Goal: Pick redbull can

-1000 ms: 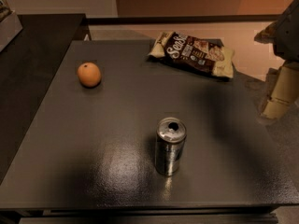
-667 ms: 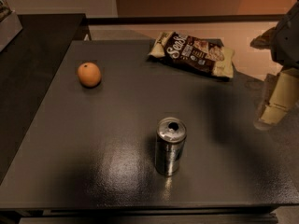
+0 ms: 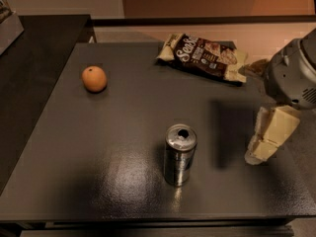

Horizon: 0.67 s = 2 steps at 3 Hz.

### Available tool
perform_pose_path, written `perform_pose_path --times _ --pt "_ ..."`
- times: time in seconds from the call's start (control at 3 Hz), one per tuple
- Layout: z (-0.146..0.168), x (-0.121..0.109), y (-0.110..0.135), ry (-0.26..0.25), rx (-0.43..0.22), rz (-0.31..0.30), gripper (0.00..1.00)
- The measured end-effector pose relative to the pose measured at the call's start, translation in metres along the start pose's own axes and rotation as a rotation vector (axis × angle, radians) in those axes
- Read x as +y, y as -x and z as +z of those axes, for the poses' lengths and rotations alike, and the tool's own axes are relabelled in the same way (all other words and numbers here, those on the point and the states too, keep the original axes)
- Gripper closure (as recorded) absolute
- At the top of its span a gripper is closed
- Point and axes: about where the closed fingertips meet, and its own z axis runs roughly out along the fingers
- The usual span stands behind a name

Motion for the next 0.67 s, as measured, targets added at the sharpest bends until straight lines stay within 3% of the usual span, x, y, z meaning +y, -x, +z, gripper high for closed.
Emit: perform_pose_path --times 0.67 --pt "0.039 0.042 0.034 0.101 -0.16 -0.072 0.0"
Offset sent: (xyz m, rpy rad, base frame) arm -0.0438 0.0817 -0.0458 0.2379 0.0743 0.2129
